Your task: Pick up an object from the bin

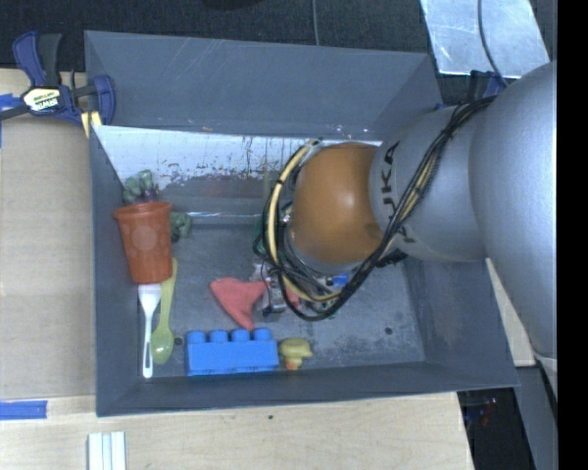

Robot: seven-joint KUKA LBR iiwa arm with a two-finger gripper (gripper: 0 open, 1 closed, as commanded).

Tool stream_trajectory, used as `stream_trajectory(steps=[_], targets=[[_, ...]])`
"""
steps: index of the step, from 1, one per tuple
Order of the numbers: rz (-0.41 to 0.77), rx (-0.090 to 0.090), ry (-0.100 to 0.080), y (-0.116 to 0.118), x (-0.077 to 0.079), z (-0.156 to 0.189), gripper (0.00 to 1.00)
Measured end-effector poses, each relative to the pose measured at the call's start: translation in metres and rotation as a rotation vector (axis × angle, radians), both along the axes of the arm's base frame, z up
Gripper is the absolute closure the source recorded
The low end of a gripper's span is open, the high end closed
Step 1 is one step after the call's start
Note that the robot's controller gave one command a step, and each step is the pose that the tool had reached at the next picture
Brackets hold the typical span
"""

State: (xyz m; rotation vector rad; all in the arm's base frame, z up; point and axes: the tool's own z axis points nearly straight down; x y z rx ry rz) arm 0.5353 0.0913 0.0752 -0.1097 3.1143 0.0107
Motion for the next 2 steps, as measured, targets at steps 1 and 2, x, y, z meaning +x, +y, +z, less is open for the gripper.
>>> stream_trajectory(steps=[1,2], targets=[[0.004,-0.001,0.004,0.000,-0.001,0.070,1.00],[0.261,-0.007,0.004,0.003,0.002,0.124,1.00]])
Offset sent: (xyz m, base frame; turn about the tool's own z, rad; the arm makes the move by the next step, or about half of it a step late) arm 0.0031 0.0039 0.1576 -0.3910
